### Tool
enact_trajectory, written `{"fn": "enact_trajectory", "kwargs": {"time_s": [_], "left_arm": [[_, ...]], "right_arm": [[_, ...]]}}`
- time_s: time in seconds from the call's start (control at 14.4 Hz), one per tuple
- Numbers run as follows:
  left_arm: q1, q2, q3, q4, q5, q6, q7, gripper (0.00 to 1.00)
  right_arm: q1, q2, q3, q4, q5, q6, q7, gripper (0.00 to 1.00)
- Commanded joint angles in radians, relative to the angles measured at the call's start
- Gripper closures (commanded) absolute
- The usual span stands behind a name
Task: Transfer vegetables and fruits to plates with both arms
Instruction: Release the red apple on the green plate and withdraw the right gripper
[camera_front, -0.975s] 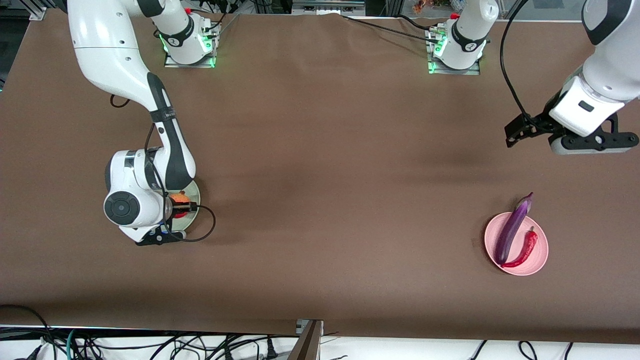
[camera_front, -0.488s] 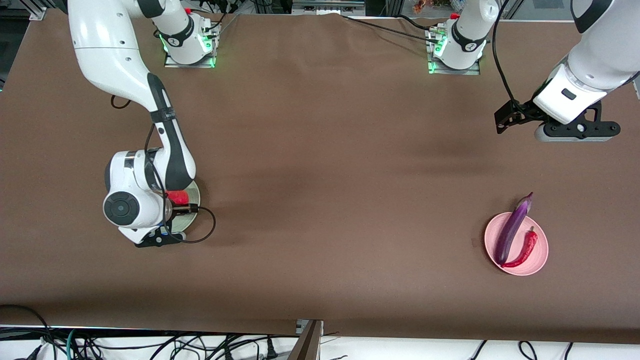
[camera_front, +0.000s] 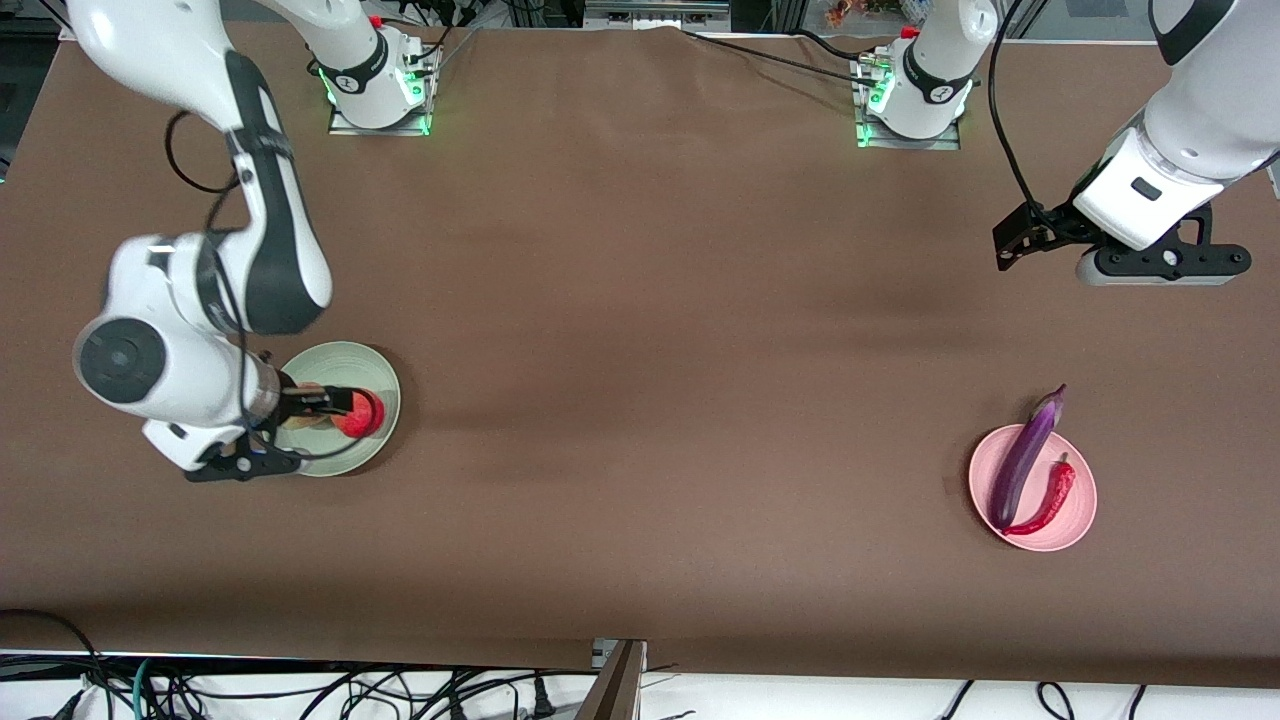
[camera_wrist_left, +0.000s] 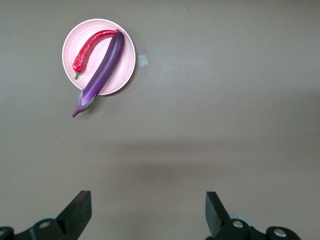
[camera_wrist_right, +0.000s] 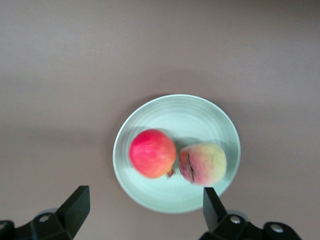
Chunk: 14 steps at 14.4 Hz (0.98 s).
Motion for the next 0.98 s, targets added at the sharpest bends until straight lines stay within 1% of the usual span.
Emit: {"fn": "enact_trajectory", "kwargs": {"time_s": [0.0, 0.07, 0.21, 0.28, 0.42, 0.49, 0.56, 0.7, 0.84, 0.91], "left_arm": [[-0.009, 0.031, -0.009, 0.056, 0.004, -0.035, 0.02, 0.0], [-0.007, 0.046, -0.009, 0.074, 0.002, -0.04, 0.02, 0.0], [-0.003, 0.051, -0.009, 0.081, 0.002, -0.041, 0.021, 0.0], [-0.003, 0.052, -0.008, 0.082, 0.002, -0.04, 0.02, 0.0], [0.002, 0.053, -0.008, 0.084, 0.001, -0.04, 0.021, 0.0], [0.004, 0.053, -0.008, 0.084, 0.001, -0.041, 0.021, 0.0], [0.002, 0.053, -0.008, 0.084, 0.002, -0.041, 0.02, 0.0], [-0.003, 0.053, -0.008, 0.084, 0.002, -0.041, 0.02, 0.0], [0.002, 0.056, -0.008, 0.085, 0.001, -0.04, 0.02, 0.0], [0.001, 0.056, -0.008, 0.09, 0.002, -0.04, 0.02, 0.0]], "right_arm": [[-0.006, -0.128, 0.01, -0.018, -0.011, -0.073, -0.008, 0.0], [-0.012, -0.175, 0.016, -0.021, -0.014, -0.113, 0.0, 0.0], [-0.049, -0.241, 0.048, -0.036, -0.028, -0.134, 0.001, 0.0], [-0.086, -0.284, 0.088, -0.062, -0.026, -0.148, 0.0, 0.0], [-0.165, -0.349, 0.188, -0.11, -0.028, -0.168, 0.001, 0.0], [-0.178, -0.378, 0.22, -0.139, -0.034, -0.179, 0.001, 0.0], [-0.186, -0.404, 0.235, -0.16, -0.055, -0.191, 0.001, 0.0], [-0.216, -0.435, 0.242, -0.158, -0.096, -0.239, -0.009, 0.0], [-0.235, -0.478, 0.24, -0.158, -0.098, -0.253, -0.011, 0.0], [-0.233, -0.489, 0.24, -0.155, -0.101, -0.3, -0.008, 0.0]]}}
